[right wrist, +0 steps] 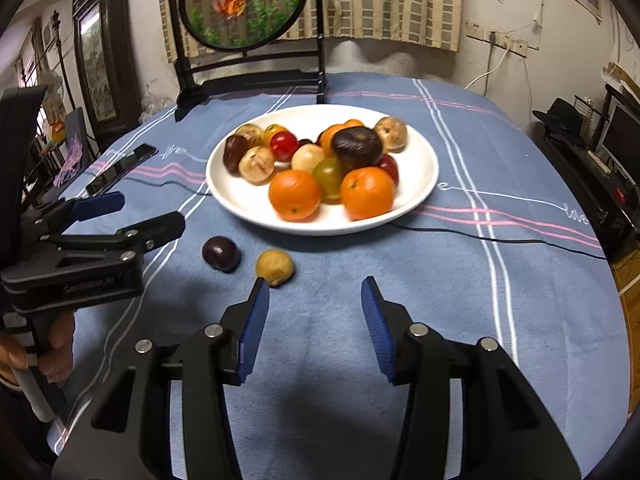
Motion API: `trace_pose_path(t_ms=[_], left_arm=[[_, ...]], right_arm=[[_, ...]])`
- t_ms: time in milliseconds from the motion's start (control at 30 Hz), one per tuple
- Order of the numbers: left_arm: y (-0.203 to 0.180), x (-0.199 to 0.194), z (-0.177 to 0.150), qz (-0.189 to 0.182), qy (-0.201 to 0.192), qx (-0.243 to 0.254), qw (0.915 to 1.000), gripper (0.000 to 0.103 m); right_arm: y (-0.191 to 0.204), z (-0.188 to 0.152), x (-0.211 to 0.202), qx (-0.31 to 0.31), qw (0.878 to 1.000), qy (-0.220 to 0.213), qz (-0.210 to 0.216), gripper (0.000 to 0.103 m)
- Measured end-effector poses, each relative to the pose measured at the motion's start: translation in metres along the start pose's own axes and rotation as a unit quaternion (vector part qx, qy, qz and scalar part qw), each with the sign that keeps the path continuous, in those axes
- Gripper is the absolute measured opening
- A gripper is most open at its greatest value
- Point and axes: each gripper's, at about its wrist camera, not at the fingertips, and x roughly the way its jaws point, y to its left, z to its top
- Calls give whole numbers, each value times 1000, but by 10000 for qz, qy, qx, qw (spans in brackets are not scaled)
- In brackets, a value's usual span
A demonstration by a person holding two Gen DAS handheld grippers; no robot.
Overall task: Organize fruits
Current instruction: 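Grasp the small yellow fruit with the right gripper, then grasp the dark plum with the left gripper while the right gripper holds the yellow fruit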
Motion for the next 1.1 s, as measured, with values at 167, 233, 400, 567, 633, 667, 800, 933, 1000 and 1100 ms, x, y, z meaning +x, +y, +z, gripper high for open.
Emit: trace_pose_path(t_ms=[167,233,400,567,633,667,800,933,1000,1100], left_arm=[[6,9,-4,-68,142,-39,9999,96],[9,11,-4,-90,174,-74,9998,96],[16,11,-4,-147,140,-213,9996,96],[23,13,-3,-120,216,-373,9990,96],[27,11,-2,-104,162,-476,9987,96],[30,10,-2,-100,141,-532,9984,96],[34,12,-1,-67,201,-633,9978,96],[32,14,-3,-42,245,-567,9981,96],[30,16,-4,-38,259,-517,9983,96],[26,17,-5,-44,288,-421,9987,96]], right_arm=[[15,0,12,-243,9996,156,47,48],[22,0,18,-397,9989,243,23,48],[36,0,36,-629,9968,496,-28,48],[41,3,58,-677,9949,738,-157,48],[42,6,61,-637,9952,728,-150,48],[42,7,63,-622,9953,723,-153,48],[38,13,70,-458,9966,684,-101,37],[34,16,72,-286,9976,623,-105,28],[30,14,70,-182,9979,613,-25,28],[25,10,64,-62,9983,582,3,28]])
